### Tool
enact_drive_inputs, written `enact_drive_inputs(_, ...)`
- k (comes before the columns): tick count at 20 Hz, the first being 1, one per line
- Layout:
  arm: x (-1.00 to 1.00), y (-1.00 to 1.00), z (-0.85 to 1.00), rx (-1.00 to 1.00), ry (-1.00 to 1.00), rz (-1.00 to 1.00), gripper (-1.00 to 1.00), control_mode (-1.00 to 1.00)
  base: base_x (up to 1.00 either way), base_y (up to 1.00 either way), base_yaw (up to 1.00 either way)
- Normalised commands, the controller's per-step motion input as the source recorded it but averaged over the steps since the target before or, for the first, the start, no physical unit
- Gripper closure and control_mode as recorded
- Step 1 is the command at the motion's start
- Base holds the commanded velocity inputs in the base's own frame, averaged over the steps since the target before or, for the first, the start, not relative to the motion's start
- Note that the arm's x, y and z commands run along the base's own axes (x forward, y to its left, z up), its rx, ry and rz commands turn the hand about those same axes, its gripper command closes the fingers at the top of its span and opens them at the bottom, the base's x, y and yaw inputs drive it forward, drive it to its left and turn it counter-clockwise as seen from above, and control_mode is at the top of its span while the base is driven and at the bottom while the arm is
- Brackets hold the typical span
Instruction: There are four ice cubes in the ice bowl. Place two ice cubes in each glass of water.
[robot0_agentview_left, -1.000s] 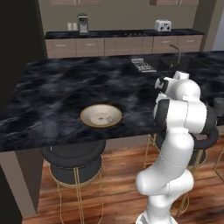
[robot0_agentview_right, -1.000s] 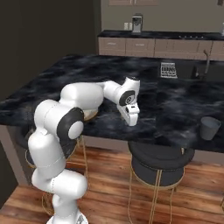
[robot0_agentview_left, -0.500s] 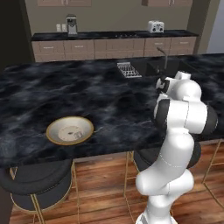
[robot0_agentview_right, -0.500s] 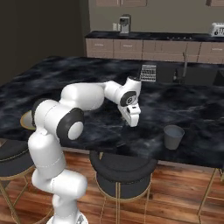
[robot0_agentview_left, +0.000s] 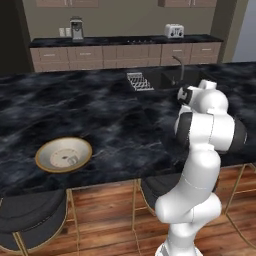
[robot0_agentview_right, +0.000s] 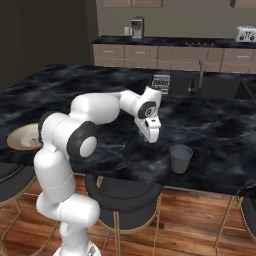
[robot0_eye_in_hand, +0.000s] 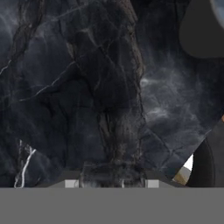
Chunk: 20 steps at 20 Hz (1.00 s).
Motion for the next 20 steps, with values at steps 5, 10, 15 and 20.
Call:
enact_drive_inputs(5, 0.0, 0.0, 0.0, 0.0, 0.0, 0.0, 1.0, 1.0, 0.2, -0.23, 0.0)
enact_drive_inputs(10, 0.0, 0.0, 0.0, 0.0, 0.0, 0.0, 1.0, 1.0, 0.28, -0.01, 0.06)
enact_drive_inputs(15, 0.0, 0.0, 0.0, 0.0, 0.0, 0.0, 1.0, 1.0, 0.0, 0.0, 0.01)
enact_drive_inputs(20, 0.0, 0.0, 0.0, 0.0, 0.0, 0.0, 1.0, 1.0, 0.0, 0.0, 0.0)
